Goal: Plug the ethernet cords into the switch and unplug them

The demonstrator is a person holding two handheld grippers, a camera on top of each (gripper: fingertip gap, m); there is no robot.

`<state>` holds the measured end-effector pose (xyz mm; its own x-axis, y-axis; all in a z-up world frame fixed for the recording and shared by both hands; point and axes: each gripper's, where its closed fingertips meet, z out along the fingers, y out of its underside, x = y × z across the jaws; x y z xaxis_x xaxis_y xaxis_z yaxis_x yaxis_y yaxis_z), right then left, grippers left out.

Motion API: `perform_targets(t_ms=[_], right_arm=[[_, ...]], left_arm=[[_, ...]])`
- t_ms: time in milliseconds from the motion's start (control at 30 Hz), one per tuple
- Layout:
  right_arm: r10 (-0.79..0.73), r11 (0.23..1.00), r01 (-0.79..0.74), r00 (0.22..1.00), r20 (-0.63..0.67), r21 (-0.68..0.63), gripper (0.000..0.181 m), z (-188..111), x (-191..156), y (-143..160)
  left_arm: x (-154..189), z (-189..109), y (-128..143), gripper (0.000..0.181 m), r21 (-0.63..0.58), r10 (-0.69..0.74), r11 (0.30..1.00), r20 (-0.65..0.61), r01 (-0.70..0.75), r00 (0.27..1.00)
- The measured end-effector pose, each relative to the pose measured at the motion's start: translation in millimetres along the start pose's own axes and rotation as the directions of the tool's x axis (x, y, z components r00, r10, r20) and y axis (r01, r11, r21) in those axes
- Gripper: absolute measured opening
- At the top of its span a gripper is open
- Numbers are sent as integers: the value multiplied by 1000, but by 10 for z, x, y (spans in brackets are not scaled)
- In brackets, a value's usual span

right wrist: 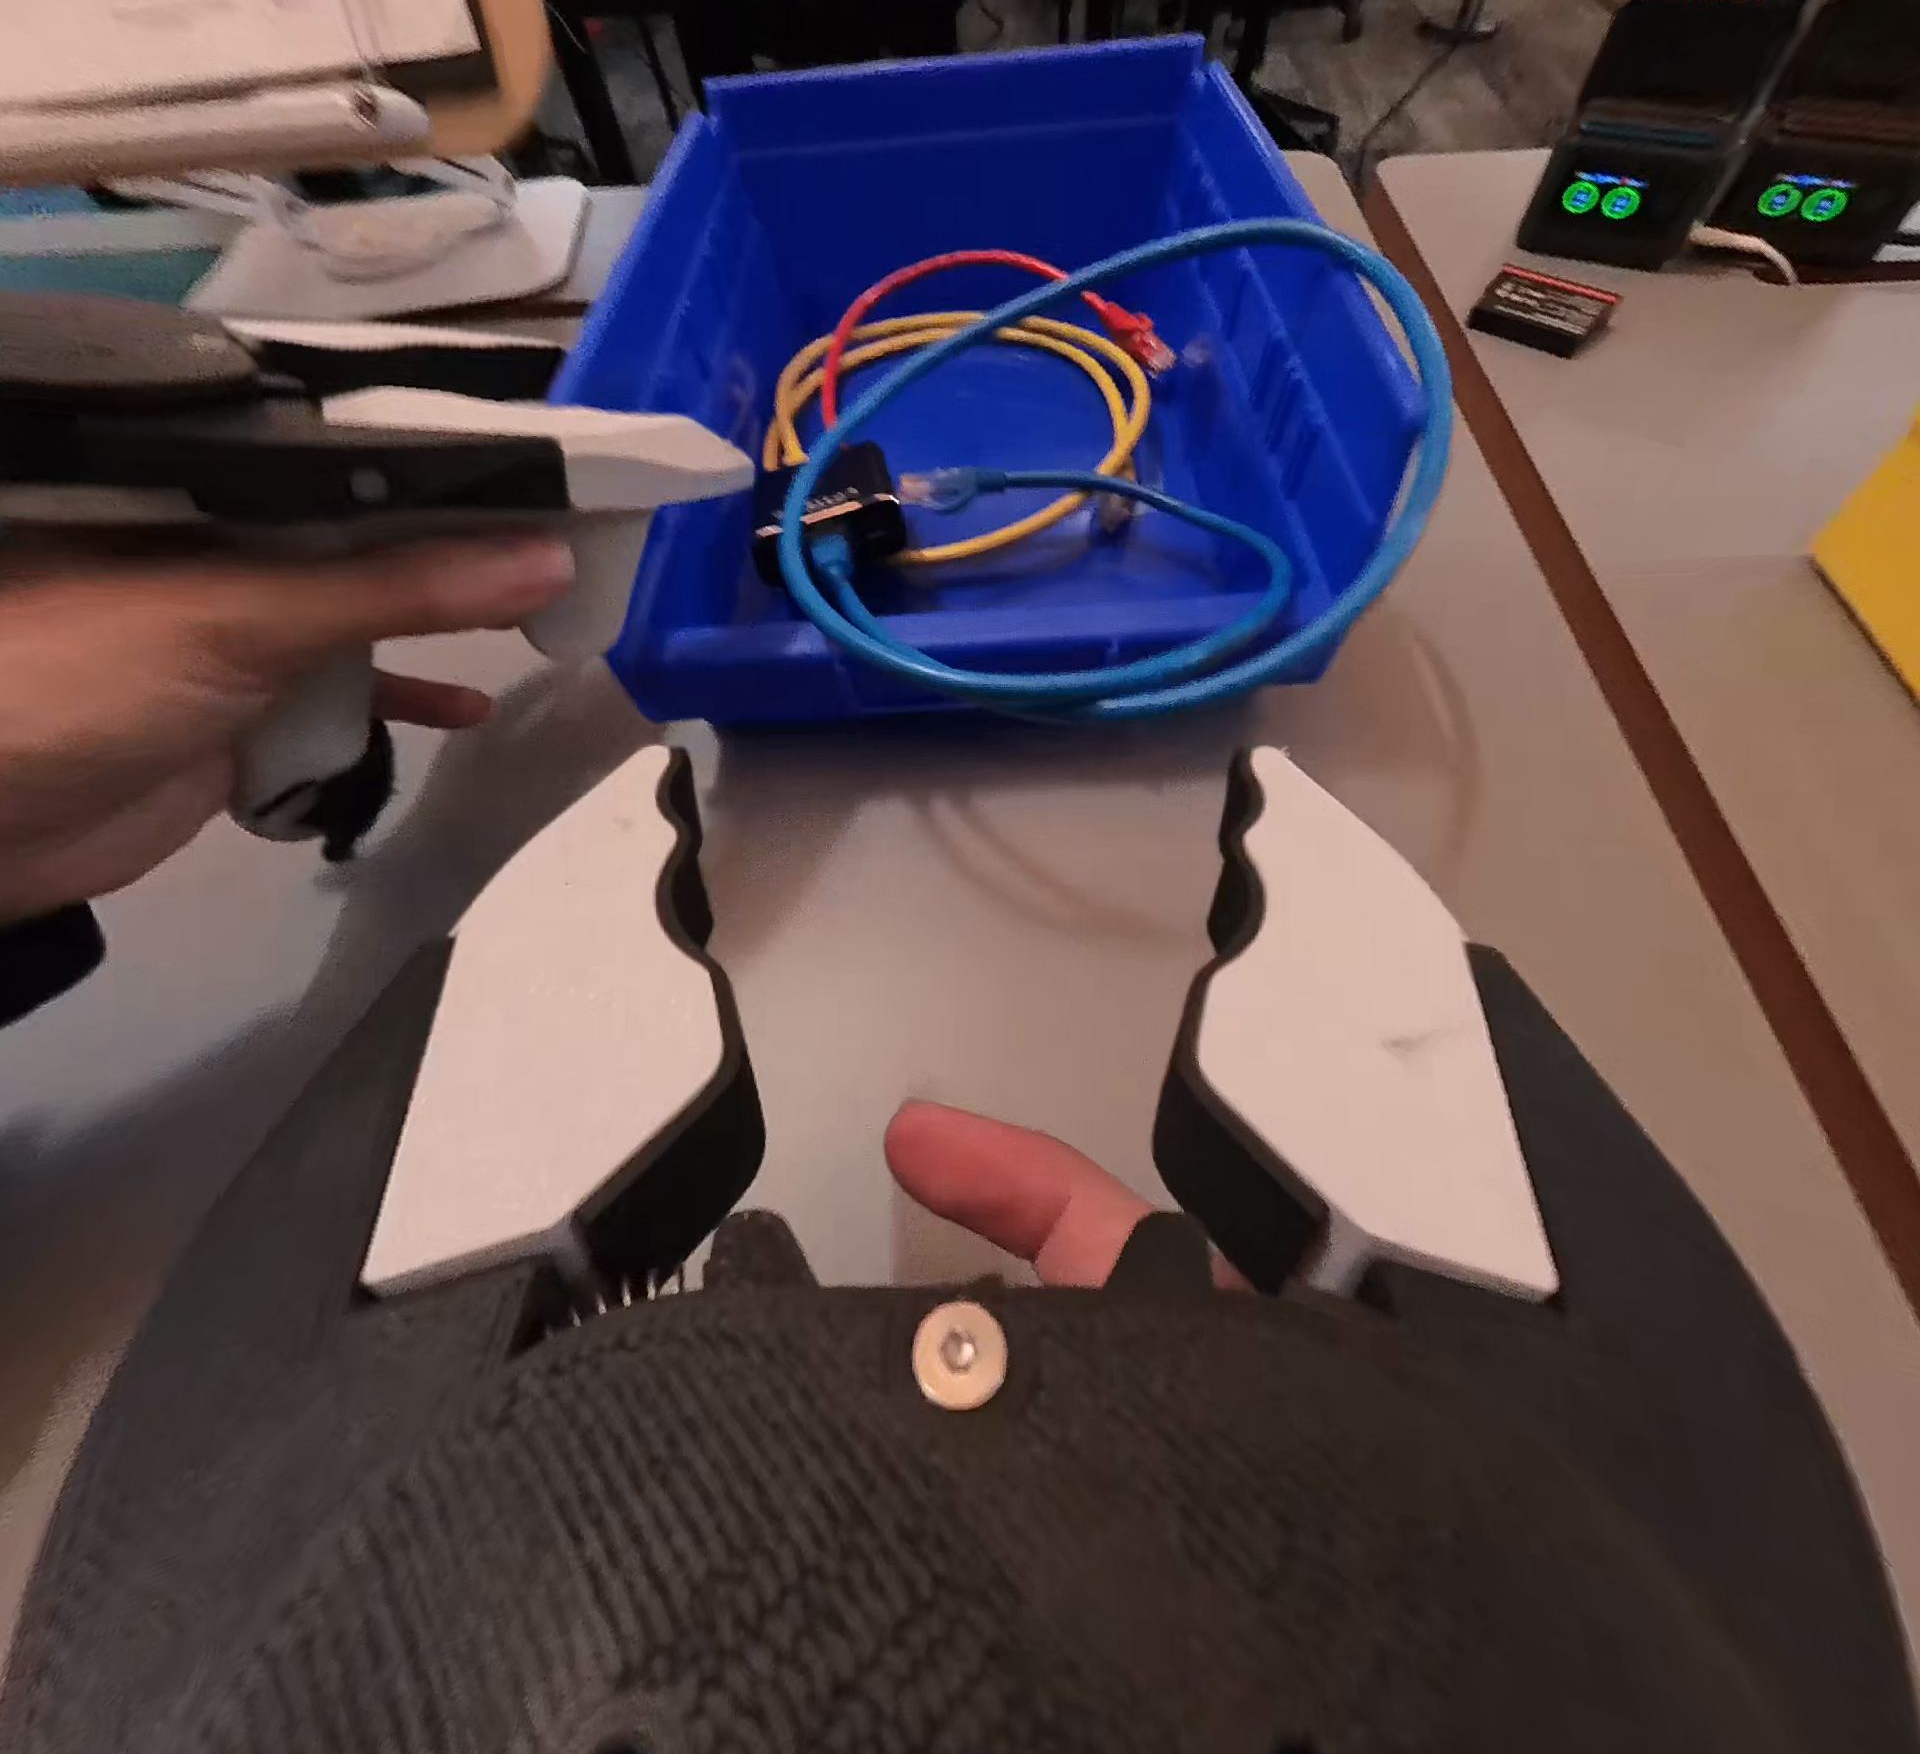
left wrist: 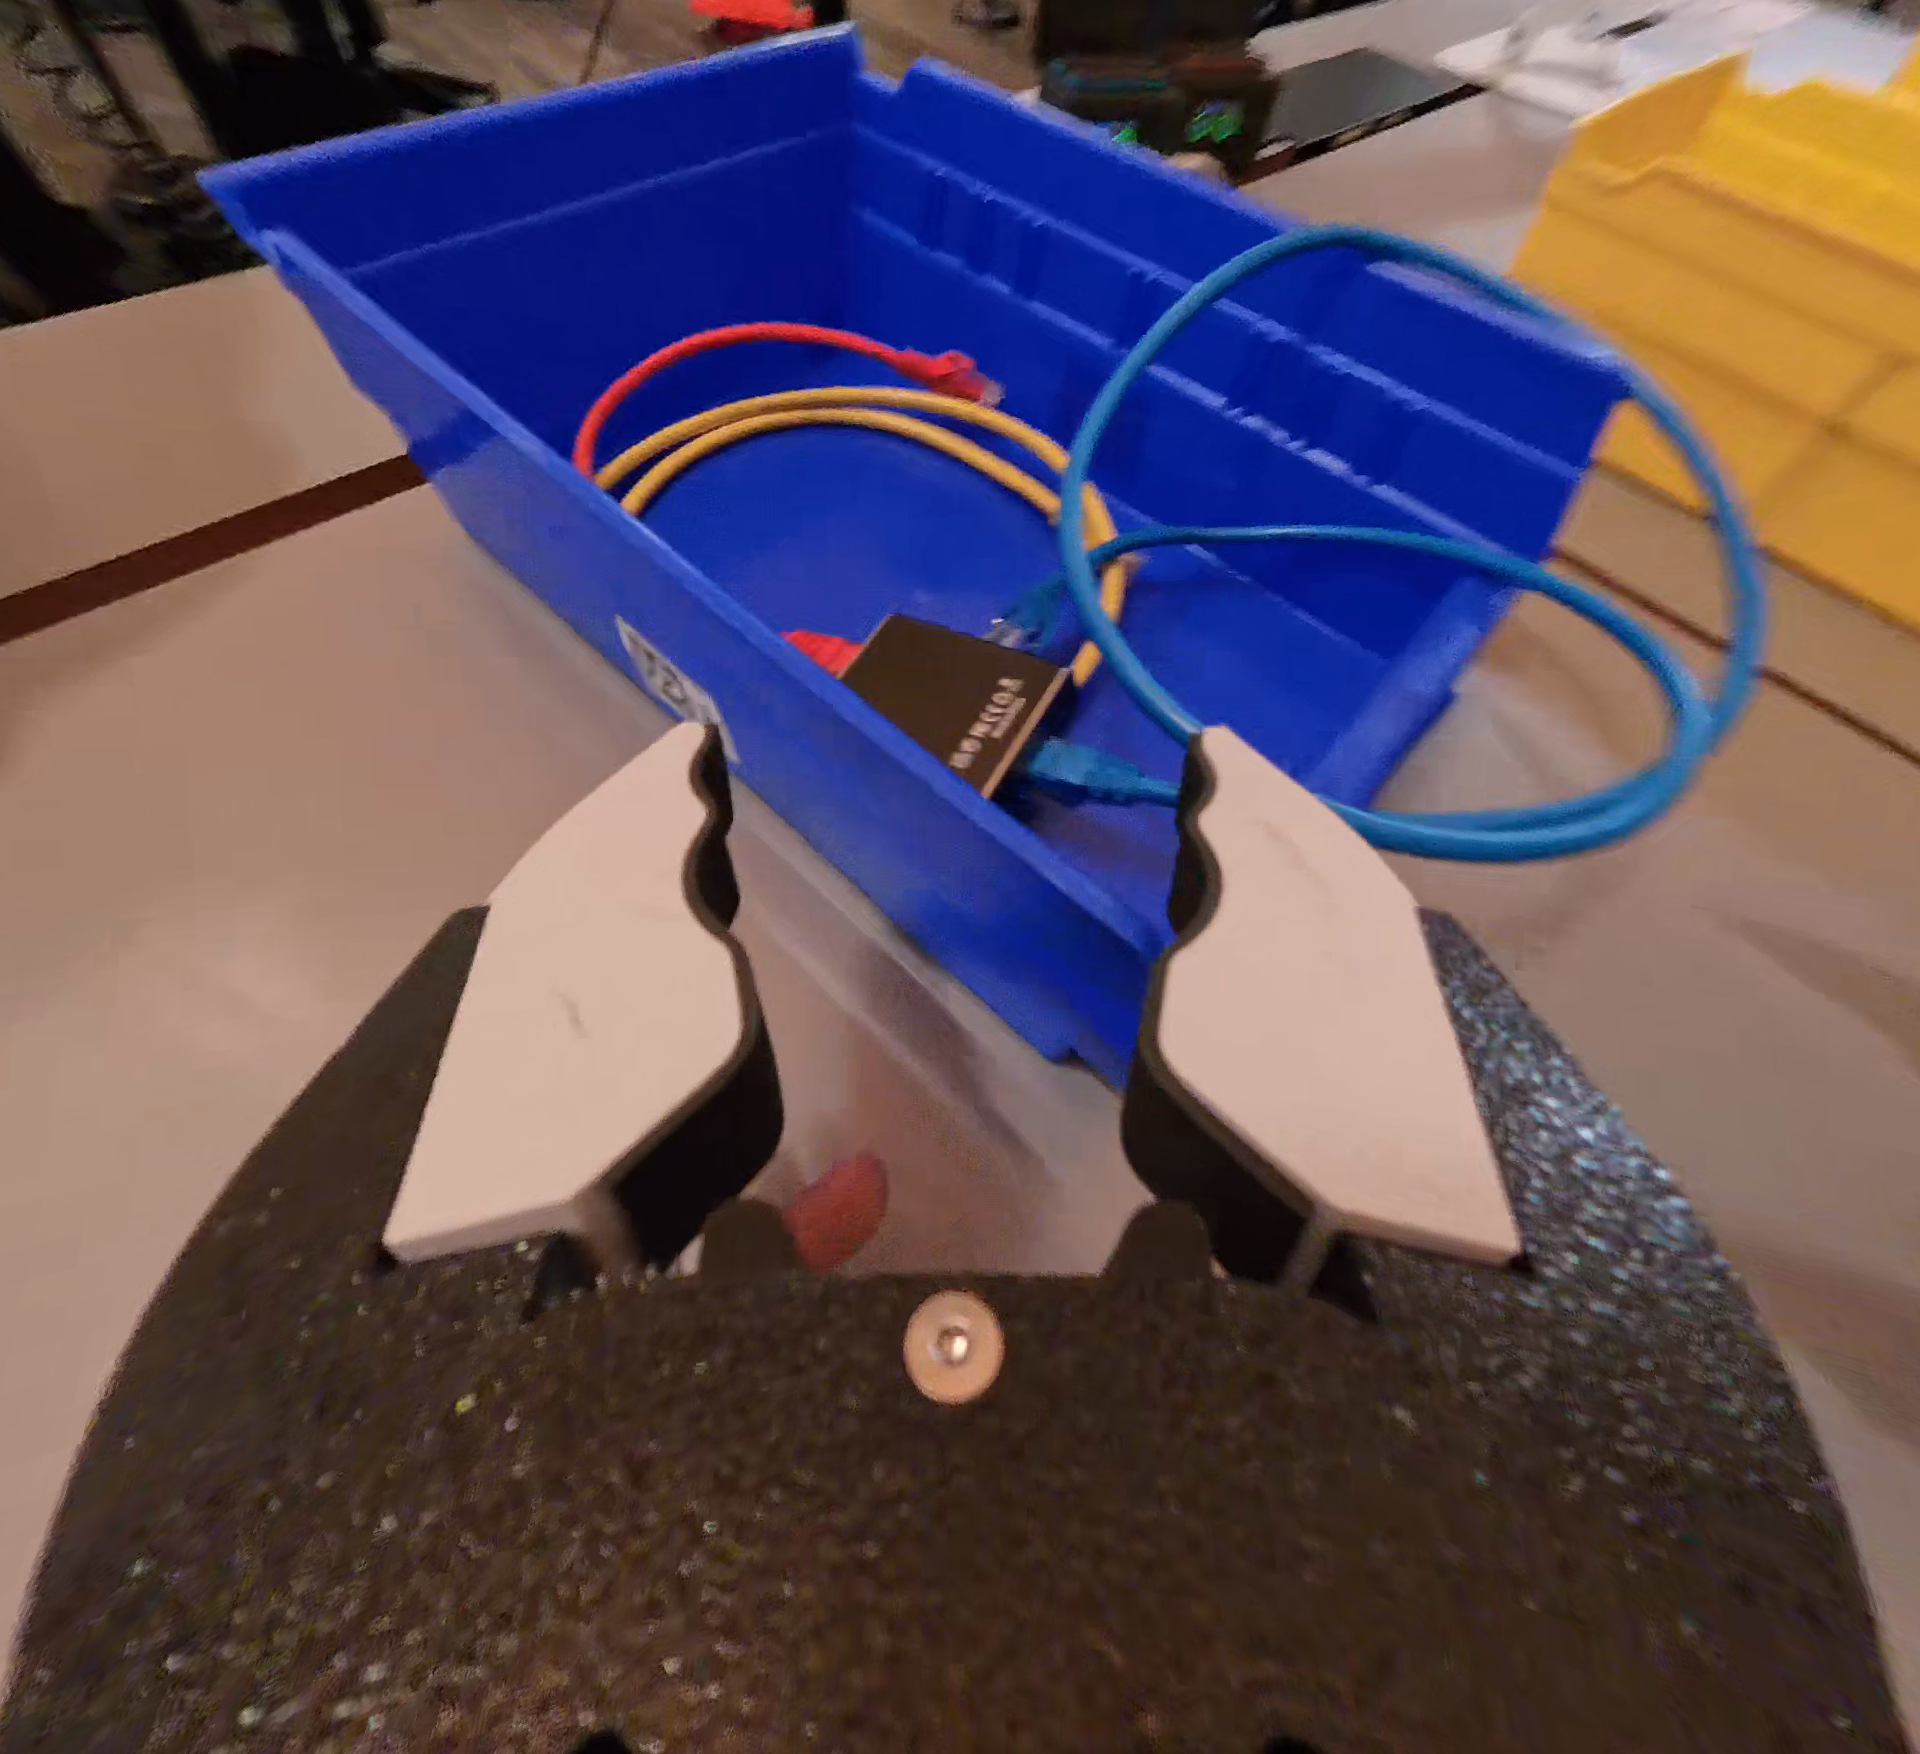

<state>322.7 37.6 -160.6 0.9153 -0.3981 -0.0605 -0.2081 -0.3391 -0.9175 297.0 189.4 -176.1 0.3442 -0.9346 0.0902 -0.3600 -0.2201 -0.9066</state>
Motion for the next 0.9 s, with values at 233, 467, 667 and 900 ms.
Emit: perform_targets(t_ms=[233, 467, 667, 900], right_arm=[[41, 999, -42, 999, 11, 34, 90, -110, 120, -45], [-14, 998, 7, 995, 104, 68, 79, -190, -121, -180], [-108, 993, 85, 933, 344, 81, 90, -272, -1104, -401], [-224, 970, 228, 696, 682, 86, 106, -73, -3105, -857]], left_arm=[[-409, 50, -7, 22, -30, 2, 1000, 179, 3, 984], [-1032, -664, 248, 1, -4, -21, 1000, 110, 22, 994], [-1407, -1724, 693, 2, -5, 43, 999, 161, -43, 986], [-1909, -2916, 1171, 1, 73, -48, 997, 278, 29, 959]])
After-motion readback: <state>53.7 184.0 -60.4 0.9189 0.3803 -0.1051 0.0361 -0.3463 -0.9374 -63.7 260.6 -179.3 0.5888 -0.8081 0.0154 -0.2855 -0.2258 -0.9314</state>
